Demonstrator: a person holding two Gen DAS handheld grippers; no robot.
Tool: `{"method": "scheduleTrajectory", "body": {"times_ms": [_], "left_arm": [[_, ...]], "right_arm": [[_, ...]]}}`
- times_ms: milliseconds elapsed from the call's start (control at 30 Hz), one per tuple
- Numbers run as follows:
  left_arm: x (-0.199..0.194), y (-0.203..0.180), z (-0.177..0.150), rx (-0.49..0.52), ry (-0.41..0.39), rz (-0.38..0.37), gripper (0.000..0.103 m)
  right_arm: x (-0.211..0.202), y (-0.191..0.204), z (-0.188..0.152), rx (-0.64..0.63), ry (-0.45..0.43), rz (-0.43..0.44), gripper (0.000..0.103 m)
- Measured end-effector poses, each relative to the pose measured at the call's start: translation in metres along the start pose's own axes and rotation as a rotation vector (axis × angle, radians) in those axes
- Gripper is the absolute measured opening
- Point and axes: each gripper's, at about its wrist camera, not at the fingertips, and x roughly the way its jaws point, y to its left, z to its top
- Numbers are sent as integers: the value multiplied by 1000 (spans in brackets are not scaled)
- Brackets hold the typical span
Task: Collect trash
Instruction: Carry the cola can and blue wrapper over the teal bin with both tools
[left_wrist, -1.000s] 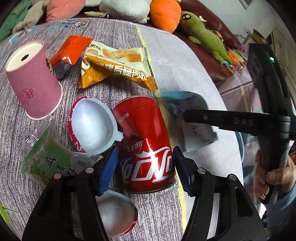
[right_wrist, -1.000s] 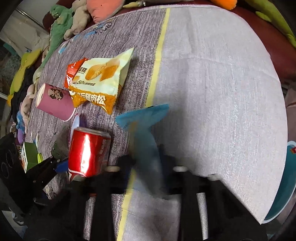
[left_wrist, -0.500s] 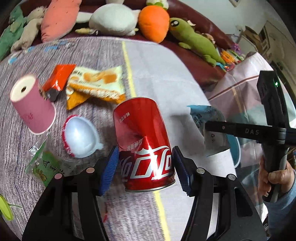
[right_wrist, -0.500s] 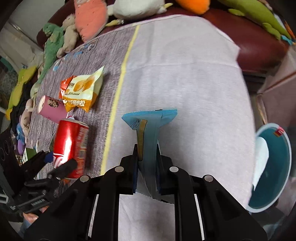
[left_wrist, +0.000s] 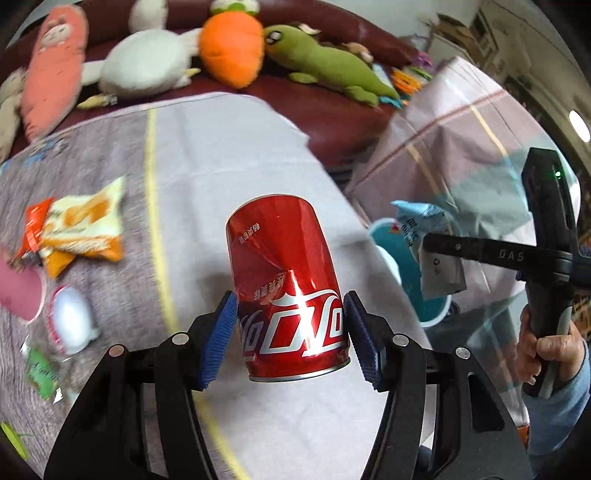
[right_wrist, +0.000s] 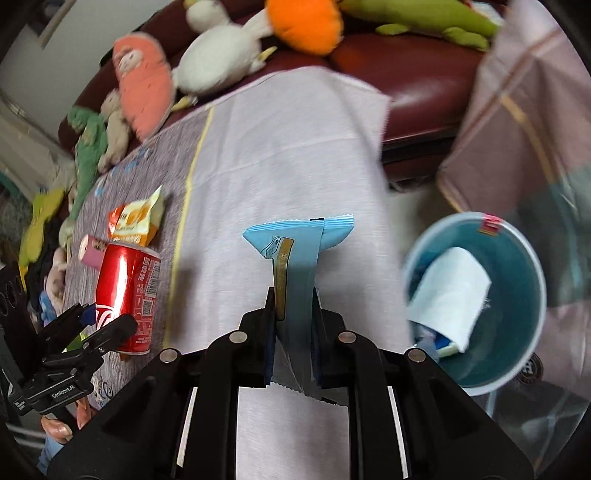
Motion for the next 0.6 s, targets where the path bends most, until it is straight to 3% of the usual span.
{"method": "scheduleTrajectory", "body": {"times_ms": [333,600], "left_arm": [[55,-94,24,160,79,-48,60],[95,-151,25,252,140,-64,60]], "right_arm": [[-54,-101,-17,169,-123,-51,15],[-67,-161,-35,266,-150,-63,15]]}}
